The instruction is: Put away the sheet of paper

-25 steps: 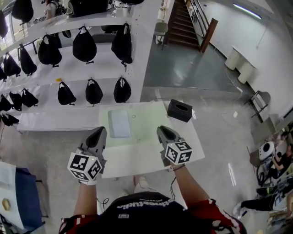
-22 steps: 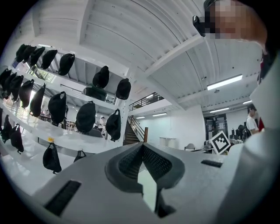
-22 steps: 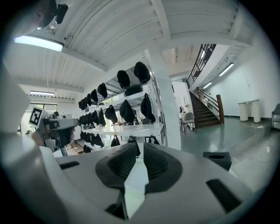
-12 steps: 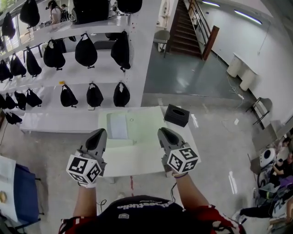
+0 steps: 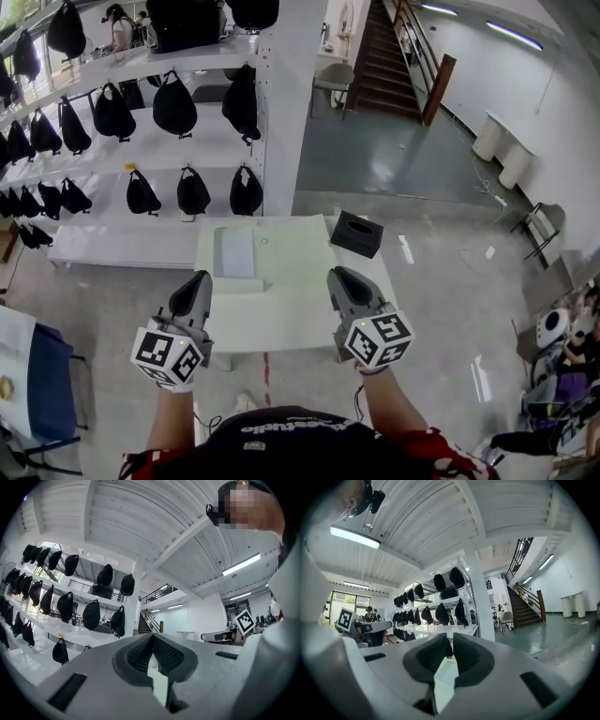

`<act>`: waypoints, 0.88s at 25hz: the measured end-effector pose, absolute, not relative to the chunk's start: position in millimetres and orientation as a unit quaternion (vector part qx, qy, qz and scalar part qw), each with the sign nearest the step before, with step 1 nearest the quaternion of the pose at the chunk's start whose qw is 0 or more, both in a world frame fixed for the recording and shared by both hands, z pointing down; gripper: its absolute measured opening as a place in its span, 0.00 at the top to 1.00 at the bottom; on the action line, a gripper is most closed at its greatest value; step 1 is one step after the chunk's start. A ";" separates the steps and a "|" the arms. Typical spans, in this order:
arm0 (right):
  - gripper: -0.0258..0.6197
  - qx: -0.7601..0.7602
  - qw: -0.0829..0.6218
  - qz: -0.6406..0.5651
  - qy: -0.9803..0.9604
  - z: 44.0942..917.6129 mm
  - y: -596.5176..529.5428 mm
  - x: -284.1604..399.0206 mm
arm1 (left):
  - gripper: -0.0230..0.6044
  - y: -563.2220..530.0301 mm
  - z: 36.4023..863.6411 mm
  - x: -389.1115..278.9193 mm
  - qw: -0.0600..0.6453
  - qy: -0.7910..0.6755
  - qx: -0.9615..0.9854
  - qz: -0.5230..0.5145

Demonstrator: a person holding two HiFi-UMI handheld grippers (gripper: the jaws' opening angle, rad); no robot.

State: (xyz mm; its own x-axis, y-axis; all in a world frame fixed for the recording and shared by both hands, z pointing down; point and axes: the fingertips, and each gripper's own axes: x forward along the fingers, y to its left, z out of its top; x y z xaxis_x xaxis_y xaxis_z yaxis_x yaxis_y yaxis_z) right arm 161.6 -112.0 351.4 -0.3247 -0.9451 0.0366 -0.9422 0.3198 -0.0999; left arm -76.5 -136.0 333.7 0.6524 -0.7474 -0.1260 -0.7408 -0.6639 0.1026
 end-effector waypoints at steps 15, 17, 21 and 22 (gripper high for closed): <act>0.96 -0.603 0.002 -0.014 0.798 343.4 -101.2 166.3 | 0.96 -124.6 328.0 -75.5 0.003 -0.418 0.906 -0.070; 0.96 -0.604 -0.001 -0.013 0.797 343.7 -101.4 166.4 | 0.96 -125.2 327.9 -75.5 0.003 -0.418 0.906 -0.070; 0.97 -0.614 -0.006 -0.007 0.789 345.8 -101.4 168.6 | 0.96 -125.2 327.6 -76.7 0.000 -0.420 0.905 -0.068; 0.96 -0.616 -0.008 -0.005 0.788 346.8 -101.8 168.7 | 0.96 -125.4 327.2 -77.5 -0.002 -0.421 0.904 -0.067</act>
